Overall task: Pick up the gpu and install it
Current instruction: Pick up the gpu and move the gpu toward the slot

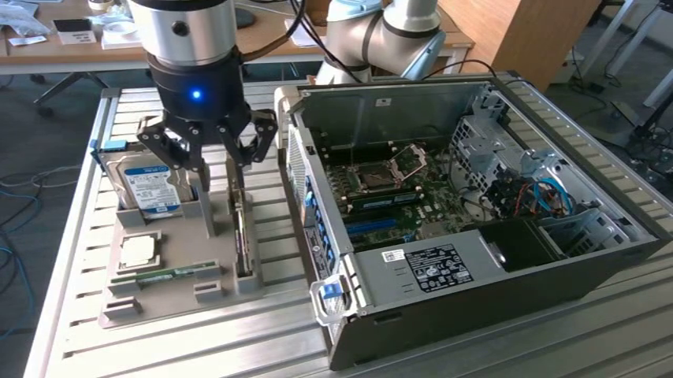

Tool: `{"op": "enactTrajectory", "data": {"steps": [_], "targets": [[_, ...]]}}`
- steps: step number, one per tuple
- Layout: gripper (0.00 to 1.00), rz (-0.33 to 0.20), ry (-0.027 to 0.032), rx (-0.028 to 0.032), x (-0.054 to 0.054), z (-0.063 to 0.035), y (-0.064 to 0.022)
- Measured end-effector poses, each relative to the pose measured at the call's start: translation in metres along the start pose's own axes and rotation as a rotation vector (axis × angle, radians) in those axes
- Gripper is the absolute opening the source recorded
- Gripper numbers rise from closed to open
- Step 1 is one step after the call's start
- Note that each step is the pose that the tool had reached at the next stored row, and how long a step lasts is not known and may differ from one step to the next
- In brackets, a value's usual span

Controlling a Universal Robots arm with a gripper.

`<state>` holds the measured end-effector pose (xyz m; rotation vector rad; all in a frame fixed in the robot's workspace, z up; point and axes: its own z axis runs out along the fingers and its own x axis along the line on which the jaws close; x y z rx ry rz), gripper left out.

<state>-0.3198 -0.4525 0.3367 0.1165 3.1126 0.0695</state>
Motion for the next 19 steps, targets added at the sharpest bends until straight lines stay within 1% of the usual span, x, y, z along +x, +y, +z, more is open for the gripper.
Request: {"op": "enactTrajectory", "data": {"steps": [3,9,19], "targets": [[0.47,0.0,0.0002,0.0001,0.0001,0.0041,-0.0002],[0.47,0.0,0.0001,0.0,0.0,0.005,-0.0002],[0.47,0.0,0.0002,0.0001,-0.0071,0.0075,0.0002]]}}
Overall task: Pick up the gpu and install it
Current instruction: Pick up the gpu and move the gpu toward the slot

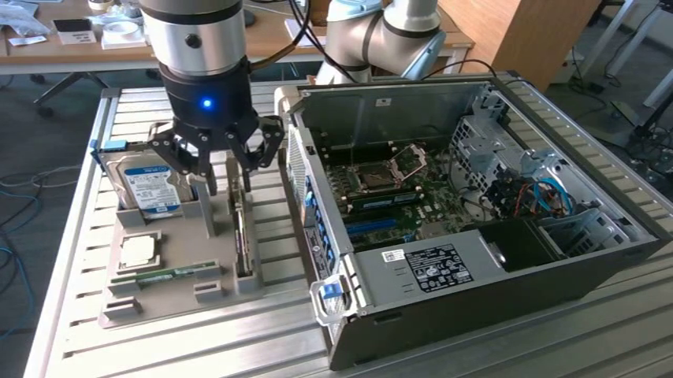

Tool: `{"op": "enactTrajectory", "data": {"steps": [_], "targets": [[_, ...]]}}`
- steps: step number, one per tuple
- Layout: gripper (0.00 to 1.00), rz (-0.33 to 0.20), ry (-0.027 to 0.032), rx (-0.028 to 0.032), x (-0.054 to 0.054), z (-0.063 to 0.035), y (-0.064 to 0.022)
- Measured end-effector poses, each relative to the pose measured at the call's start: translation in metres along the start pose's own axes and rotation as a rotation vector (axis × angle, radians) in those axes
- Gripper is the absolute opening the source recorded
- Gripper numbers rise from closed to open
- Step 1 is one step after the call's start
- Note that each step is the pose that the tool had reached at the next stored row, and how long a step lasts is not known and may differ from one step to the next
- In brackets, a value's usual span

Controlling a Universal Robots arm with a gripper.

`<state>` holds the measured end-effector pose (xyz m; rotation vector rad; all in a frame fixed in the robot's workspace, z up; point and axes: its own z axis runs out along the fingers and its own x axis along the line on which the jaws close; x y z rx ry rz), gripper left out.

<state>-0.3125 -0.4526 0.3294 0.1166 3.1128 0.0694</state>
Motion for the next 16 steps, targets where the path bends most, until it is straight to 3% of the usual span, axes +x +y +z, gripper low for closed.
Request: {"op": "enactTrajectory", "data": {"steps": [16], "targets": [[0.47,0.0,0.0001,0.0,0.001,0.0264,-0.0012]]}}
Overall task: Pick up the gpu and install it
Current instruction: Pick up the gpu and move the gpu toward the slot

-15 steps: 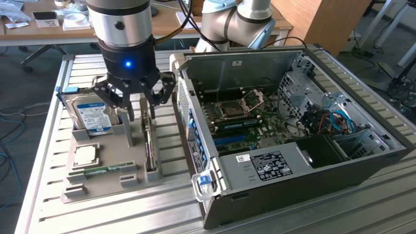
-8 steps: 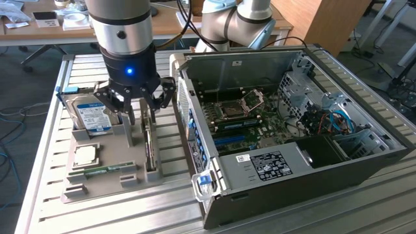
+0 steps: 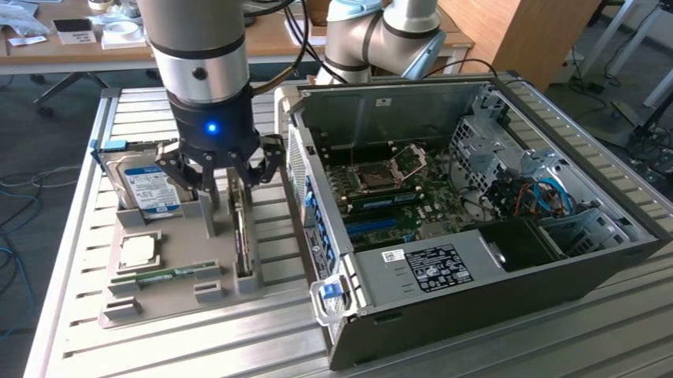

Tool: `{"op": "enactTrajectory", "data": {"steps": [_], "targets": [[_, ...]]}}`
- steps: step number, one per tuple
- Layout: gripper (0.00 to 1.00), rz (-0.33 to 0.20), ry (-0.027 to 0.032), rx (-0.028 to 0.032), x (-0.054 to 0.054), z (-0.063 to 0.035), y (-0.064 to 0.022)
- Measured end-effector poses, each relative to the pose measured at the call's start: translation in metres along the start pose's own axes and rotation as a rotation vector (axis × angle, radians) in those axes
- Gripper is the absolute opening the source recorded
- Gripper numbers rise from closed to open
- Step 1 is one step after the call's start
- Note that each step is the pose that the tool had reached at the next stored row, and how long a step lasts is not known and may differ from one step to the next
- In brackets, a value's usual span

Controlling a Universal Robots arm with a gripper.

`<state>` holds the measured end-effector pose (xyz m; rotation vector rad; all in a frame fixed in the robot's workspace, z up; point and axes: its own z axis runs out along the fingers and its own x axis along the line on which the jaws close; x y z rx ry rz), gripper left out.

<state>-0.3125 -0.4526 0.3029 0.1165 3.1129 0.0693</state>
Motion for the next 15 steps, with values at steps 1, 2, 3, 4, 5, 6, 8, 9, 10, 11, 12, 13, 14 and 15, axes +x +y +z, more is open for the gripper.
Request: {"op": "enactTrajectory", "data": {"steps": [1,2,3,4,5,6,8,9,10,11,12,13,14,15], "targets": [[0.47,0.0,0.0,0.0,0.0,0.0018,-0.0001],[0.47,0.0,0.0,0.0,0.0001,0.0036,-0.0002],[0.47,0.0,0.0,0.0,0.0001,0.0047,-0.0002],[0.47,0.0,0.0001,0.0001,0.0001,0.0048,-0.0002],[0.47,0.0,0.0002,0.0002,0.0001,0.0048,-0.0002],[0.47,0.0,0.0002,0.0003,0.0001,0.0048,-0.0002],[0.47,0.0,0.0001,0.0,0.0001,0.0049,-0.0002],[0.47,0.0,0.0,0.0001,0.0001,0.0049,-0.0002],[0.47,0.0,0.0,0.0,0.0001,0.0049,-0.0002],[0.47,0.0,0.0,0.0,0.0001,0.0049,-0.0002],[0.47,0.0,0.0001,0.0,0.0001,0.0049,-0.0002],[0.47,0.0,0.0001,0.0,0.0001,0.0049,-0.0002],[0.47,0.0,0.0,0.0,0.0001,0.0049,-0.0002],[0.47,0.0,0.0,0.0,0.0001,0.0049,-0.0002]]}}
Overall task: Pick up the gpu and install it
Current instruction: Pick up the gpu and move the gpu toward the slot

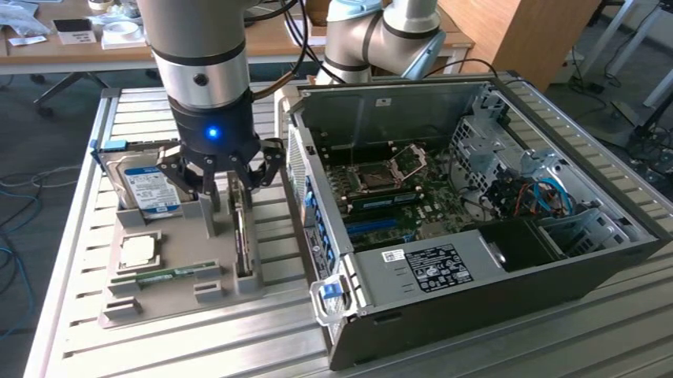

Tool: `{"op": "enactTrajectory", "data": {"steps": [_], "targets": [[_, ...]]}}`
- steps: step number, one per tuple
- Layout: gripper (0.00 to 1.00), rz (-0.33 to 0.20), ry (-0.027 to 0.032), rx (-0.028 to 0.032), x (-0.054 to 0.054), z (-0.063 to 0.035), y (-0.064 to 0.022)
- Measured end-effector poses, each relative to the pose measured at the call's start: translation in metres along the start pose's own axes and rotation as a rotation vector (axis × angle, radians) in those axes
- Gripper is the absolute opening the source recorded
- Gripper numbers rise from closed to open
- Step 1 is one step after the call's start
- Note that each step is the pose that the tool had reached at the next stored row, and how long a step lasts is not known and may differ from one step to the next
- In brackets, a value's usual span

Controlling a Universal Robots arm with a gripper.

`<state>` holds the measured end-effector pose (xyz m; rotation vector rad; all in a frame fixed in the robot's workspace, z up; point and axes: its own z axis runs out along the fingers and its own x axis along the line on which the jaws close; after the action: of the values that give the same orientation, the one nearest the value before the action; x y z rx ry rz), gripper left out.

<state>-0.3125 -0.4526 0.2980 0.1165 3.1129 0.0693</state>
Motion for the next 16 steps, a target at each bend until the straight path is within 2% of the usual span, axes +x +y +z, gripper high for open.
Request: {"op": "enactTrajectory", "data": {"steps": [4,12,16], "targets": [[0.47,0.0,-0.0003,-0.0003,0.0,0.0014,0.0],[0.47,0.0,-0.0001,0.0011,0.0,0.0126,-0.0006],[0.47,0.0,0.0,0.0013,0.0,0.0129,-0.0006]]}}
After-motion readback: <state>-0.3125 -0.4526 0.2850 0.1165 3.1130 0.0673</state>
